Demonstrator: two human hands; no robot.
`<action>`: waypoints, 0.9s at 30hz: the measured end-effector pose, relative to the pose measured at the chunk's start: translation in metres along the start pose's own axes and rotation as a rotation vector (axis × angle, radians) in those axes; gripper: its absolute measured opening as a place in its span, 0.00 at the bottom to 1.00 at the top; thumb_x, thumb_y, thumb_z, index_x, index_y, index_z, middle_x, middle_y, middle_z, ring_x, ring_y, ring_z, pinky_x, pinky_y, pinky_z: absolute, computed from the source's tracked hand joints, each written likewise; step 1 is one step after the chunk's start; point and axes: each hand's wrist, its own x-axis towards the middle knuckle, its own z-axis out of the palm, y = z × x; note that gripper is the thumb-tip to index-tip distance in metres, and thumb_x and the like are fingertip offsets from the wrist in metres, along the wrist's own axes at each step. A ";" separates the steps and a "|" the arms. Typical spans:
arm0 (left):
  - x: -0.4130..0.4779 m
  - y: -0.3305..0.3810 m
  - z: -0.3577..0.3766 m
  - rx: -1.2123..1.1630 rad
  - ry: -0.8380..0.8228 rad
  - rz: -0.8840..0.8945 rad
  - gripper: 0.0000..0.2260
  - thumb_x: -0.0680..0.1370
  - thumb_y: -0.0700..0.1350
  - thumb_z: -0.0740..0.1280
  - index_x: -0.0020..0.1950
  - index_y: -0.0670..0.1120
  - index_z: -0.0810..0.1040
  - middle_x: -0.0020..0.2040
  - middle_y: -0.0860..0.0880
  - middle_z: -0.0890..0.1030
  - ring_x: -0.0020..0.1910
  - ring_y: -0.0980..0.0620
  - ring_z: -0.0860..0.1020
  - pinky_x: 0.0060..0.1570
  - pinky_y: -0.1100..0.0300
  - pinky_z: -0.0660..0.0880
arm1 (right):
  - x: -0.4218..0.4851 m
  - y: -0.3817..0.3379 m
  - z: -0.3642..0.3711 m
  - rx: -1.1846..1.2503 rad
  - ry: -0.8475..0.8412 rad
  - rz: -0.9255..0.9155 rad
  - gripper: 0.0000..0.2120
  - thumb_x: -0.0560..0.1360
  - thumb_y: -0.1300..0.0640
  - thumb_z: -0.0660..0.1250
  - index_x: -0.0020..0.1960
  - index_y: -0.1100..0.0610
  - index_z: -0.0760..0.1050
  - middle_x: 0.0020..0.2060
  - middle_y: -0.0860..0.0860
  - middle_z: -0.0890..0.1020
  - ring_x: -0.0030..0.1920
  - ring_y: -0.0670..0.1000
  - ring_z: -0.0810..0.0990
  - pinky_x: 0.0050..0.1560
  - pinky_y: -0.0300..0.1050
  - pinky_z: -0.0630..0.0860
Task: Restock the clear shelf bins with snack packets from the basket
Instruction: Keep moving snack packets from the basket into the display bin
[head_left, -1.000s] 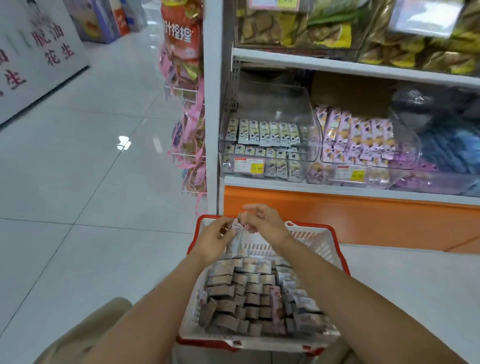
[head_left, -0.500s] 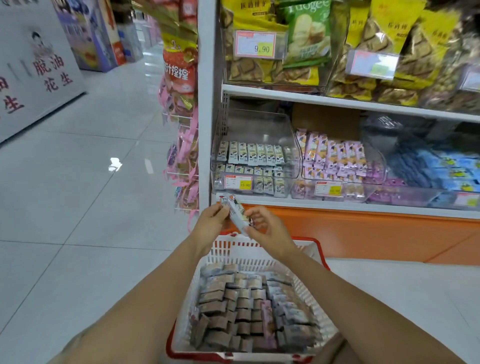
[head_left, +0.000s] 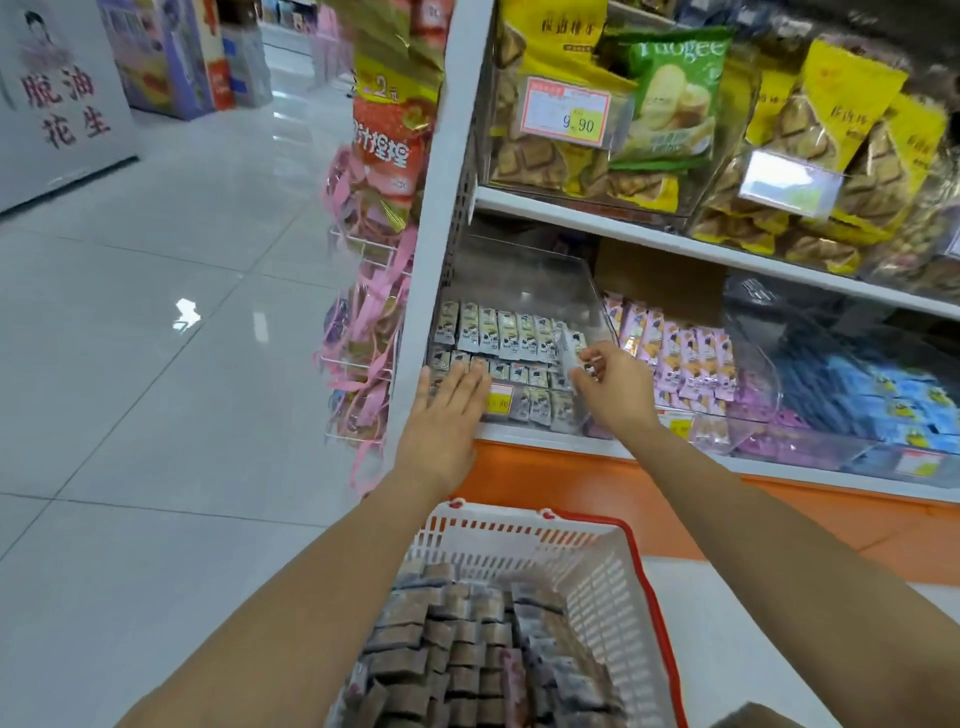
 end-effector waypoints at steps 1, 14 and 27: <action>0.000 -0.001 0.004 0.032 0.009 0.003 0.37 0.80 0.39 0.58 0.79 0.47 0.34 0.80 0.48 0.37 0.78 0.48 0.35 0.75 0.43 0.34 | 0.008 0.000 0.003 -0.057 -0.009 0.004 0.13 0.78 0.58 0.67 0.61 0.62 0.77 0.51 0.57 0.82 0.41 0.50 0.78 0.43 0.40 0.74; 0.000 -0.005 0.021 0.021 0.119 0.017 0.38 0.77 0.35 0.57 0.79 0.46 0.35 0.80 0.46 0.38 0.78 0.46 0.36 0.67 0.43 0.25 | 0.048 -0.002 0.040 -0.505 -0.295 0.172 0.05 0.76 0.62 0.67 0.46 0.62 0.80 0.42 0.57 0.83 0.44 0.55 0.82 0.48 0.50 0.81; -0.003 -0.002 0.015 0.028 0.088 0.006 0.39 0.78 0.38 0.59 0.79 0.45 0.36 0.80 0.46 0.38 0.79 0.46 0.37 0.71 0.42 0.30 | 0.043 -0.003 0.034 -0.417 -0.378 -0.083 0.16 0.82 0.55 0.57 0.65 0.58 0.77 0.66 0.59 0.74 0.60 0.58 0.76 0.62 0.50 0.72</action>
